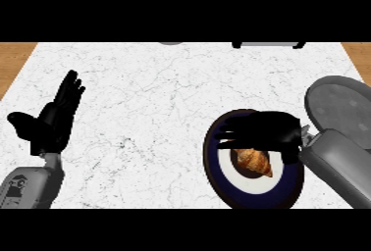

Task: Pick the croissant from the plate and place it in the pan

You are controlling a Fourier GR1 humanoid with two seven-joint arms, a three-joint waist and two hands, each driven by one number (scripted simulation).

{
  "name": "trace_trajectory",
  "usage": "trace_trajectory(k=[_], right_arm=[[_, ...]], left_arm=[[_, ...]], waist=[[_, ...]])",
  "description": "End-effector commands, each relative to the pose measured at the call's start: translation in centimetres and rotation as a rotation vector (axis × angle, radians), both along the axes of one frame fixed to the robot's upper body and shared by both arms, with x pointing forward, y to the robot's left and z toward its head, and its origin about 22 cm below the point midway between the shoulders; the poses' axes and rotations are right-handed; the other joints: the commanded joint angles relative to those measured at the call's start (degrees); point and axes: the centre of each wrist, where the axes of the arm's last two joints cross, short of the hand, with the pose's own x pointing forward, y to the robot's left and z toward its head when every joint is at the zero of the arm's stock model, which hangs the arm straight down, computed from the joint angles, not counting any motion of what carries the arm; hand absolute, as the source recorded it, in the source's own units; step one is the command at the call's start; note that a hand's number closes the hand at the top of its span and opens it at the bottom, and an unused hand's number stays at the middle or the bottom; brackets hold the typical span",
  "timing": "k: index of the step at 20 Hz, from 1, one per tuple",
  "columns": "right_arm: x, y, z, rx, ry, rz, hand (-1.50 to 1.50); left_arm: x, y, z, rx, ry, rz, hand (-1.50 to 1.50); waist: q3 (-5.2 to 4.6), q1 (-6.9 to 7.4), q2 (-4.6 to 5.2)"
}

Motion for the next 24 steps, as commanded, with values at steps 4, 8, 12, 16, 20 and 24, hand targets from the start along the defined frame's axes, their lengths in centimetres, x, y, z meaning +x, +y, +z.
trace_trajectory(k=[4,8,12,16,20,24], right_arm=[[0.4,1.2,-1.4,-0.057,0.021,0.003,-1.5],[-0.3,1.6,-2.4,-0.047,-0.015,0.023,-1.5],[0.6,1.0,-3.6,-0.108,-0.024,0.011,-1.5],[-0.1,3.3,-5.3,-0.128,-0.011,0.014,-1.5],[0.0,3.6,-5.2,-0.159,-0.003,0.016,-1.5],[0.8,2.9,-6.7,-0.153,0.007,0.159,1.5]], left_arm=[[-0.2,-0.2,0.2,-0.009,0.003,-0.003,0.0],[0.0,-2.0,-0.8,-0.007,-0.007,0.002,0.0],[0.4,0.7,-0.9,0.002,-0.003,-0.005,0.0],[-0.1,-1.4,-0.1,0.007,-0.017,-0.008,0.0],[1.0,-0.3,1.0,0.0,-0.001,0.002,0.0],[0.8,-0.8,0.1,-0.005,0.011,-0.013,0.0]], waist=[[0.0,0.04,0.01],[0.0,-0.18,0.01],[0.0,-0.08,0.05],[0.01,0.02,0.02],[0.0,-0.1,0.02],[0.02,0.4,0.23]])
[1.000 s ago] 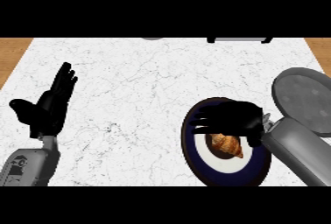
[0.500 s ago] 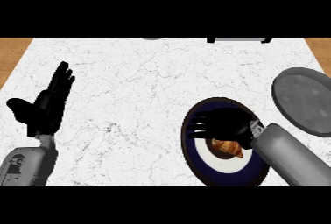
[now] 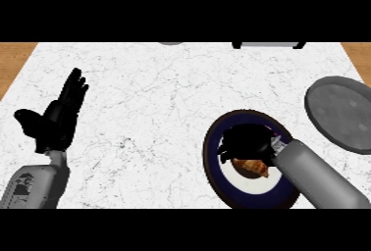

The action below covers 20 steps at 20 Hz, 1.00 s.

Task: Pick the croissant from the plate and place it in the pan

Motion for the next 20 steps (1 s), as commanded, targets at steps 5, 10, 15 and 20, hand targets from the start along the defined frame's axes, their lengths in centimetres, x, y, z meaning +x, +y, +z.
trace_trajectory(k=[5,10,15,20], right_arm=[[0.7,-0.5,-0.8,0.001,0.043,0.11,1.5],[-0.6,-0.8,-1.6,0.061,0.035,0.108,1.5],[-4.2,-7.0,-4.5,0.109,0.069,-0.458,1.5],[-6.3,-8.7,-3.0,0.342,-0.082,-0.826,1.5]], left_arm=[[0.1,1.5,-0.4,-0.007,0.01,-0.006,0.0],[-0.1,-0.5,0.8,-0.011,-0.002,-0.007,0.0],[-1.3,2.5,-0.6,-0.005,0.027,0.088,0.0],[-2.8,5.2,-1.8,0.016,0.053,0.163,0.0]], waist=[[0.1,-0.1,0.16],[0.11,-0.17,0.07],[0.09,-5.85,-1.39],[-0.09,-8.45,-2.13]])
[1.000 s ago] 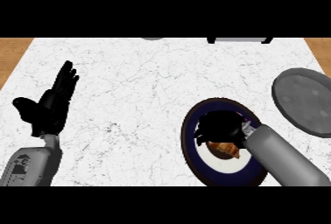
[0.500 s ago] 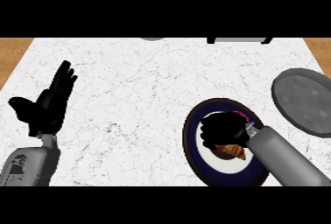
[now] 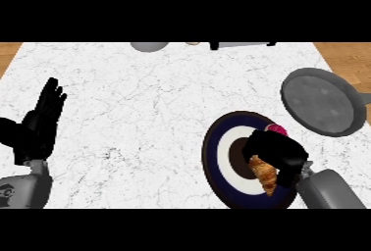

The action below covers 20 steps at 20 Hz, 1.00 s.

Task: Pick the croissant from the plate and place it in the pan

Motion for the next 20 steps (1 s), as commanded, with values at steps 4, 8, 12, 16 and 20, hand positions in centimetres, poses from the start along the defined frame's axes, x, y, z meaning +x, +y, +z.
trace_trajectory(k=[4,8,12,16,20], right_arm=[[-4.6,-2.8,4.6,0.26,-0.261,-0.345,1.5],[-8.4,-3.3,8.0,0.395,-0.312,-0.465,1.5],[-11.6,-4.4,11.7,0.492,-0.375,-0.581,1.5],[-11.1,-6.5,13.5,0.641,-0.348,-0.67,1.5],[-8.3,-9.5,14.6,0.776,-0.323,-0.786,1.5]], left_arm=[[-1.3,1.8,-1.0,0.001,0.016,0.035,0.0],[-1.1,0.2,-0.3,-0.004,-0.008,-0.011,0.0],[-0.6,-1.9,0.3,-0.006,-0.022,-0.058,0.0],[1.5,-3.2,0.5,-0.004,-0.05,-0.083,0.0],[-0.7,-2.2,0.1,-0.006,-0.035,-0.116,0.0]], waist=[[0.04,-1.5,0.03],[0.15,1.12,0.71],[0.26,3.58,1.42],[0.28,4.74,2.04],[0.31,6.52,2.03]])
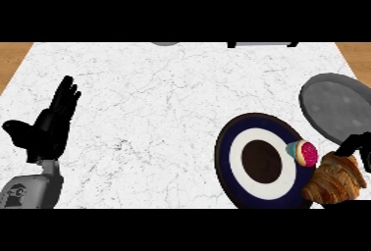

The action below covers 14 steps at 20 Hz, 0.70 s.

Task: Pick the croissant from the plate and place it in the pan

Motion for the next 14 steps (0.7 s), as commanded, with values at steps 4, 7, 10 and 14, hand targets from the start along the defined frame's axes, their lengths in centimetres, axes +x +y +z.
trace_trajectory(k=[4,7,10,14], right_arm=[[4.7,-7.7,1.5,0.112,-0.035,-0.138,1.5],[6.4,-12.0,-0.1,0.03,-0.022,-0.183,1.5],[10.1,-13.2,0.8,0.027,-0.041,-0.2,1.5],[11.1,-15.7,-2.2,-0.12,-0.086,-0.302,1.5]], left_arm=[[1.6,0.9,2.0,0.01,0.001,-0.045,0.0],[1.5,-0.8,-0.4,-0.01,-0.028,-0.031,0.0],[1.7,-1.5,1.0,0.021,-0.023,-0.043,0.0],[2.2,-0.8,1.1,-0.002,-0.035,-0.063,0.0]], waist=[[0.07,1.51,0.36],[0.13,2.07,0.68],[0.11,2.42,0.58],[0.21,3.47,1.24]])
